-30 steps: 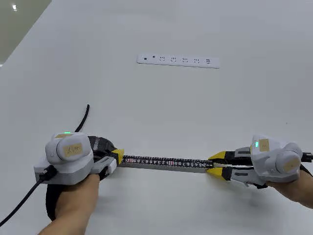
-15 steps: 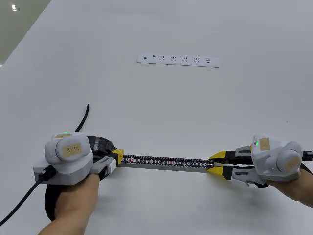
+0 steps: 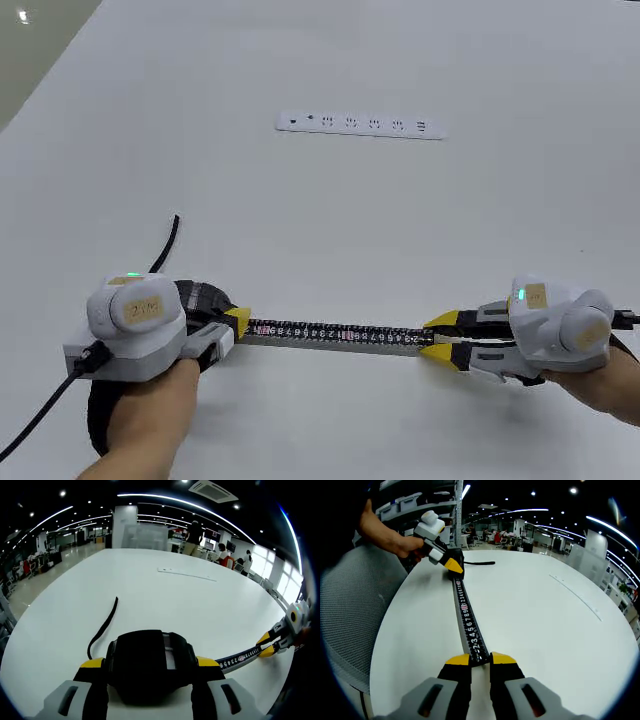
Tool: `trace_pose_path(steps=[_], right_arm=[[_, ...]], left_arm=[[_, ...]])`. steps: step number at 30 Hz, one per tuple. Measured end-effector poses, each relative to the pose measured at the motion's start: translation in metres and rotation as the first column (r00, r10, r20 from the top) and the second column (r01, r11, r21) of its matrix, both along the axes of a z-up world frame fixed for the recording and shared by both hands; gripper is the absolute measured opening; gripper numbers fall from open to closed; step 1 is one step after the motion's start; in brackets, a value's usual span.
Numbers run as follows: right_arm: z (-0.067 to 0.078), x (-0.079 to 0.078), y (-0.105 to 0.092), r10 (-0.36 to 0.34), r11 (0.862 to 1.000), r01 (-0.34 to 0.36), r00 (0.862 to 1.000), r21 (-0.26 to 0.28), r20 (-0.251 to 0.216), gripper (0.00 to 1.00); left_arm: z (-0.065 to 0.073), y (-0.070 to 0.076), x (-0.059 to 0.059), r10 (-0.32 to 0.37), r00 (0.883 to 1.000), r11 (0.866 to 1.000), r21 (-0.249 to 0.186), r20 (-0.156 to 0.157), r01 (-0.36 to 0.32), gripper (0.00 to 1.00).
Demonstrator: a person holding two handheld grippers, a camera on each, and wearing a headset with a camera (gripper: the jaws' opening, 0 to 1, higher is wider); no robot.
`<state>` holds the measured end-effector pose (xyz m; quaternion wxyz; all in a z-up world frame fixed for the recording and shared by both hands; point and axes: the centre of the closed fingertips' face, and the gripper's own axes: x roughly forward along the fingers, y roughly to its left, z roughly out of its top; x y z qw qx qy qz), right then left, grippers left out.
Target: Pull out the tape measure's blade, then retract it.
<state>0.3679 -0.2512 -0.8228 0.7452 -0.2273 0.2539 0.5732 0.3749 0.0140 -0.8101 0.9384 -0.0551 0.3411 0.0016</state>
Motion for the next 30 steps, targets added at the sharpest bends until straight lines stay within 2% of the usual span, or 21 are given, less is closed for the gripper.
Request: trace_pose_path(steps=[30], right_arm=[[0.001,-0.002,0.026,0.010,0.999,-0.009,1.000,0.033,-0.029,0.11]], left_arm=[[-0.001,0.001,0.000,0.002,1.000,1.000,-0.009,-0.009,-0.002,0.65]])
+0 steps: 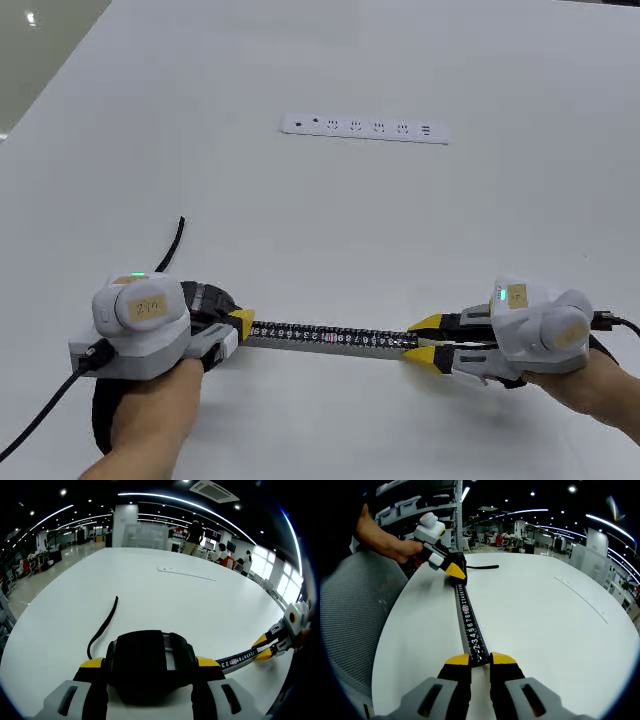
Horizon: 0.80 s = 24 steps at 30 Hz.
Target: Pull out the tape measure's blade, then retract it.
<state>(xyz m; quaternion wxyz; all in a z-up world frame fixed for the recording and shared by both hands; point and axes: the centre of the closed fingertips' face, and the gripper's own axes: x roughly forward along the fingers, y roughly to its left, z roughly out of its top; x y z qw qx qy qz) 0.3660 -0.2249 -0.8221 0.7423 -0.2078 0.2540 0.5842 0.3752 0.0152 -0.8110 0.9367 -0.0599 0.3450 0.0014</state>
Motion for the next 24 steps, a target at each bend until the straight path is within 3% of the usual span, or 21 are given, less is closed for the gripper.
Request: trace_pose_path(steps=[24], right_arm=[[-0.003,0.002,0.030,0.024,0.999,-0.024,1.000,0.024,-0.017,0.11]], left_arm=[[0.000,0.001,0.000,0.004,1.000,1.000,-0.014,0.000,-0.004,0.65]])
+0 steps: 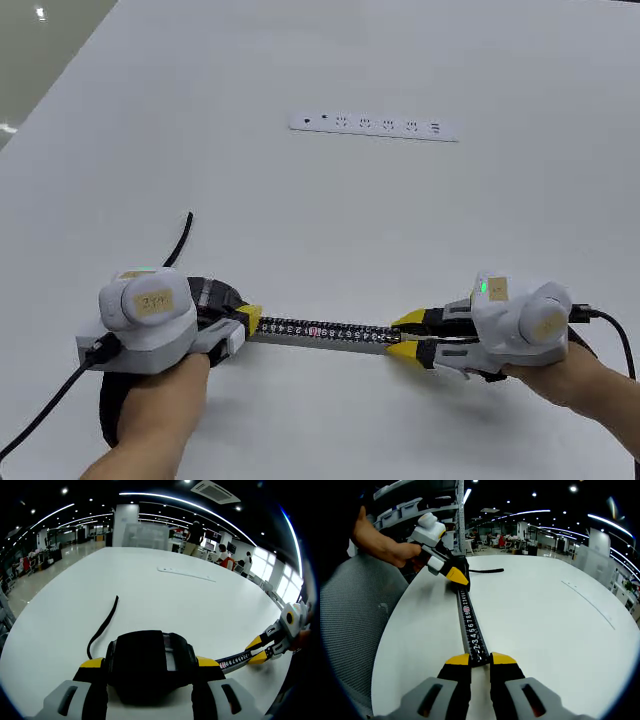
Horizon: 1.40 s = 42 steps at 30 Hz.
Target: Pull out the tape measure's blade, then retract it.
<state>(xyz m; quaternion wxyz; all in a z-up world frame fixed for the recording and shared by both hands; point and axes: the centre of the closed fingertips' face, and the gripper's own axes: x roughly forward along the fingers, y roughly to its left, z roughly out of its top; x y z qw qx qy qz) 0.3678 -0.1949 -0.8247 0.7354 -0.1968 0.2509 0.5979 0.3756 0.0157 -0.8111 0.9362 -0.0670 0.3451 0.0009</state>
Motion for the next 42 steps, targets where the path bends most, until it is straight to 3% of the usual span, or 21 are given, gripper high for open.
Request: trace_pose_path(steps=[42], right_arm=[[0.000,0.000,0.060,0.038,0.998,-0.037,0.999,0.046,-0.004,0.12]], left_arm=[[-0.001,0.000,-0.002,0.001,1.000,1.000,-0.021,-0.011,-0.001,0.66]])
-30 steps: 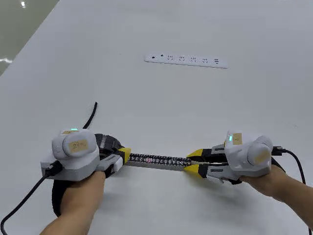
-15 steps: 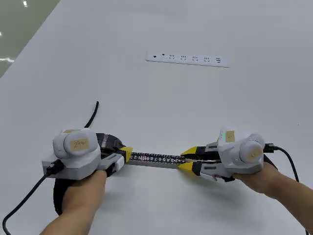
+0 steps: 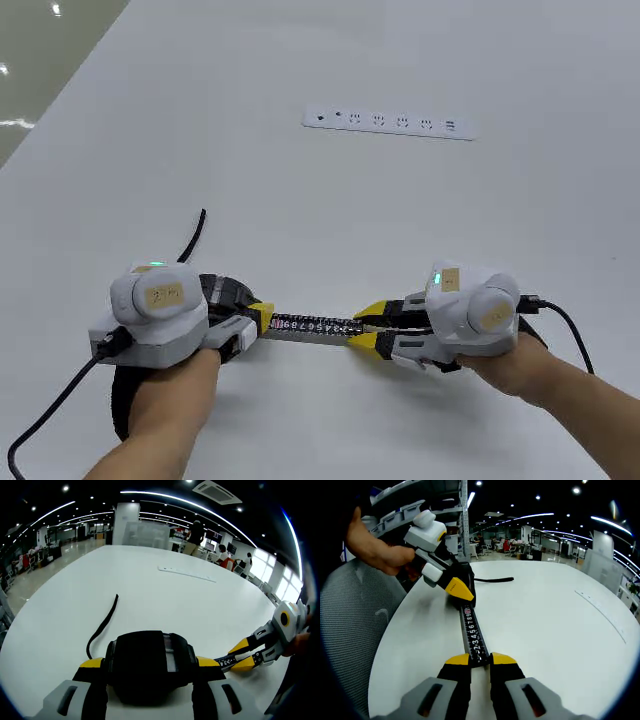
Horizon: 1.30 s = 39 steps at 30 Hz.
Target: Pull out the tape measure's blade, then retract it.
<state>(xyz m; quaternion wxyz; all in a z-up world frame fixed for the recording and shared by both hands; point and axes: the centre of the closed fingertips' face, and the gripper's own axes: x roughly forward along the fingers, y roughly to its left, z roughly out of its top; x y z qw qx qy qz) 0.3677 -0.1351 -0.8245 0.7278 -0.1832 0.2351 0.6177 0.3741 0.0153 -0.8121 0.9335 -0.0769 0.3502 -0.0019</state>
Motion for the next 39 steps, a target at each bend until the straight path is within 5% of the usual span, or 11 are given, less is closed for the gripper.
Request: trace_pose_path(steps=[39], right_arm=[[0.000,-0.005,0.095,0.091,0.996,-0.092,0.995,0.022,0.030,0.12]], left_arm=[[0.001,0.001,0.001,0.015,1.000,0.999,-0.041,-0.007,-0.016,0.66]])
